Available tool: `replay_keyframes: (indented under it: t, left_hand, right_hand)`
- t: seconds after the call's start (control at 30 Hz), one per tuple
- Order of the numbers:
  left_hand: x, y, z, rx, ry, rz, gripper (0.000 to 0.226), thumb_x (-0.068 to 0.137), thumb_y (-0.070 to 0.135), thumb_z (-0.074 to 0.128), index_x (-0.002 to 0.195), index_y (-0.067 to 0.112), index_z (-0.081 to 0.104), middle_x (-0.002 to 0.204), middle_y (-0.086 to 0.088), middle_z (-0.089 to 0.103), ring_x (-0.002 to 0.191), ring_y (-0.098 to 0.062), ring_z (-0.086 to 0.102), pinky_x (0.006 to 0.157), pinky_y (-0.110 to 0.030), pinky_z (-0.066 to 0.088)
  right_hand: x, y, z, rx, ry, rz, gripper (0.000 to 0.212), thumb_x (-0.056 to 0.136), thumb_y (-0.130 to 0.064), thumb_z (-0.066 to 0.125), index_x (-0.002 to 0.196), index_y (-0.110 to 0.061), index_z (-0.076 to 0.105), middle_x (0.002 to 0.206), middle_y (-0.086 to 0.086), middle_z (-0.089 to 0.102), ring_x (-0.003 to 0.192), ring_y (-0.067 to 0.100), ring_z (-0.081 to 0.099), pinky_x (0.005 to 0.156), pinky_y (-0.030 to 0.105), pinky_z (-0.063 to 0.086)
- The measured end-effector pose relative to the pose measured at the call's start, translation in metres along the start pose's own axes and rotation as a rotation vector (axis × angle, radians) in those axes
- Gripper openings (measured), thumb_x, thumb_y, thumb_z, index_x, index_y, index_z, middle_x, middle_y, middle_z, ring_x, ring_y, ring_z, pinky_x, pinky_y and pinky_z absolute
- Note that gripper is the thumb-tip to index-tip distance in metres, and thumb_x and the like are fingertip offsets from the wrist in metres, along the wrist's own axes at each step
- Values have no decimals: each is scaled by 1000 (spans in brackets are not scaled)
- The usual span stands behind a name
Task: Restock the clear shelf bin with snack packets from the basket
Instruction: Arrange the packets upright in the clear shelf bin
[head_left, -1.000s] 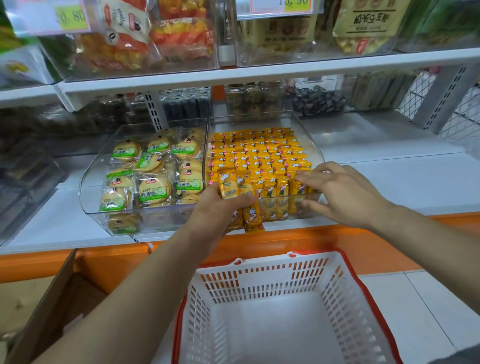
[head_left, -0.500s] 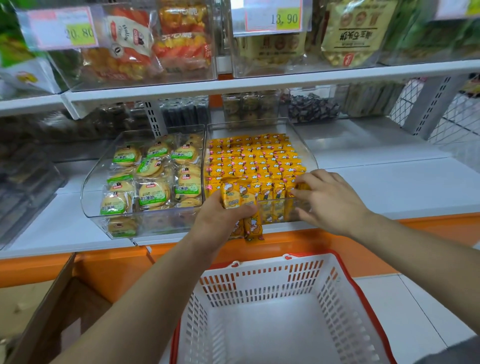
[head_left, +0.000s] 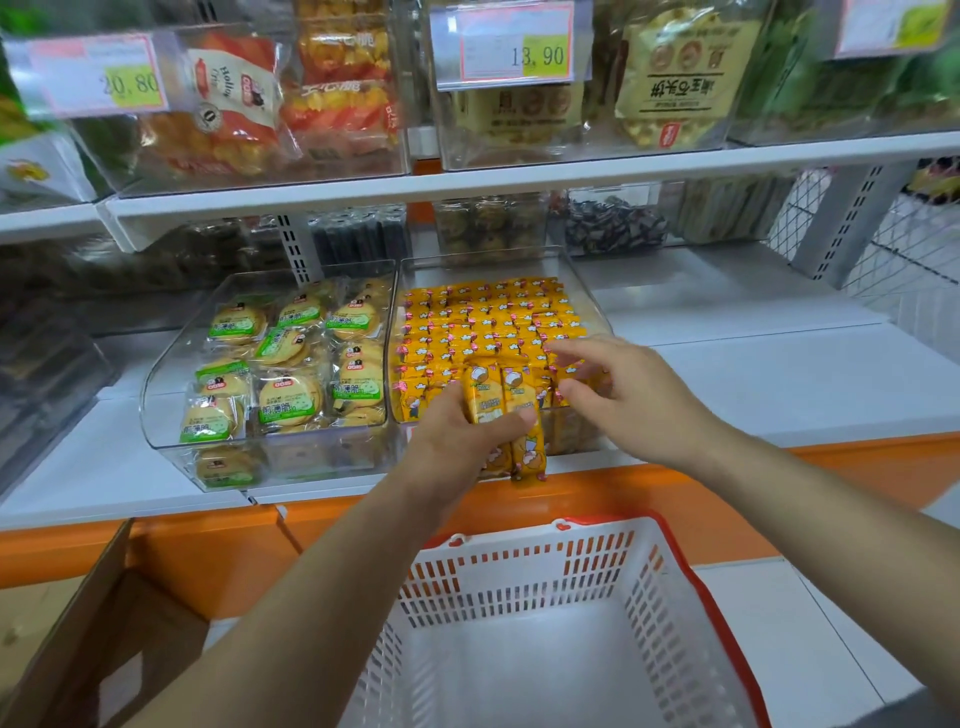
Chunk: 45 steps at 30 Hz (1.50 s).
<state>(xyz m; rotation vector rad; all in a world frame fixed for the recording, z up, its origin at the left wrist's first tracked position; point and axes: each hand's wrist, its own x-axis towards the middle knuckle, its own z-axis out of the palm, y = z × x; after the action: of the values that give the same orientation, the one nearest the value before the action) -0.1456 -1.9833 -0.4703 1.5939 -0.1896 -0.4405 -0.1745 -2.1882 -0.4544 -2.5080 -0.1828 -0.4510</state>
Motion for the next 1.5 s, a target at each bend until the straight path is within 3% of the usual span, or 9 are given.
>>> replay_keyframes:
  t: [0.1, 0.2, 0.37, 0.5, 0.7, 0.8, 0.9, 1.17, 1.5]
  left_hand:
    - [0, 2, 11, 36, -8, 24, 26, 87, 23, 80, 111, 25, 68, 102, 0, 79, 98, -21, 76, 94, -50, 59]
    - [7, 14, 11, 180, 46, 71, 32, 86, 26, 81, 114, 24, 66, 101, 1, 78, 91, -15, 76, 80, -38, 64]
    - [56, 52, 0, 693, 253, 172, 83, 77, 37, 88, 145, 22, 43, 113, 6, 61, 97, -18, 63, 66, -23, 54]
    - [104, 65, -6, 1070, 179, 115, 88, 81, 41, 85, 151, 12, 42, 143, -11, 58, 126, -31, 57, 94, -37, 50]
    - [130, 72, -16, 1376, 148, 162, 85, 81, 56, 77, 151, 21, 43, 145, -10, 55, 133, -33, 51, 106, -44, 46]
    - [126, 66, 5, 1259, 157, 490, 49, 87, 44, 76, 132, 34, 60, 129, 2, 62, 115, -18, 59, 97, -38, 51]
    - [127, 48, 35, 1085, -105, 447, 16, 92, 32, 74, 108, 29, 73, 97, 13, 69, 88, -5, 64, 83, -33, 59]
    - [146, 27, 49, 1203, -82, 485, 13, 91, 40, 68, 79, 37, 69, 89, 13, 68, 87, -7, 62, 65, -29, 41]
    - [145, 27, 42, 779, -112, 470, 6, 99, 29, 66, 94, 26, 68, 84, 18, 63, 79, 2, 60, 67, -19, 50]
  right_hand:
    - [-1, -10, 5, 286, -148, 88, 41, 102, -27, 52, 142, -36, 52, 113, -19, 64, 105, 0, 60, 87, 17, 47]
    - [7, 0, -8, 352, -57, 113, 39, 98, -24, 58, 136, -31, 58, 101, -17, 68, 95, 1, 63, 84, 18, 47]
    - [12, 42, -33, 95, 41, 122, 33, 94, -20, 63, 126, -28, 65, 106, -12, 67, 81, 9, 62, 70, 15, 45]
    - [9, 53, -27, -149, -125, 7, 39, 93, -35, 64, 132, -36, 61, 125, -14, 62, 89, 4, 57, 71, 22, 43]
    - [8, 60, -17, -362, -122, -80, 38, 96, -37, 58, 134, -41, 54, 132, -19, 54, 105, 8, 58, 75, 28, 46]
    - [7, 65, -18, -297, -113, -81, 32, 92, -28, 66, 122, -40, 63, 120, -21, 57, 91, 1, 52, 72, 23, 40]
    - [4, 64, -16, -210, -105, -60, 29, 91, -29, 67, 119, -35, 66, 114, -19, 58, 83, 1, 53, 75, 28, 48]
    - [9, 59, -13, -316, -176, -46, 26, 97, -34, 55, 122, -42, 53, 125, -20, 55, 91, 4, 56, 77, 31, 49]
    - [23, 48, -27, -259, -184, 6, 38, 88, -26, 75, 124, -36, 66, 110, -20, 57, 75, -2, 48, 80, 30, 45]
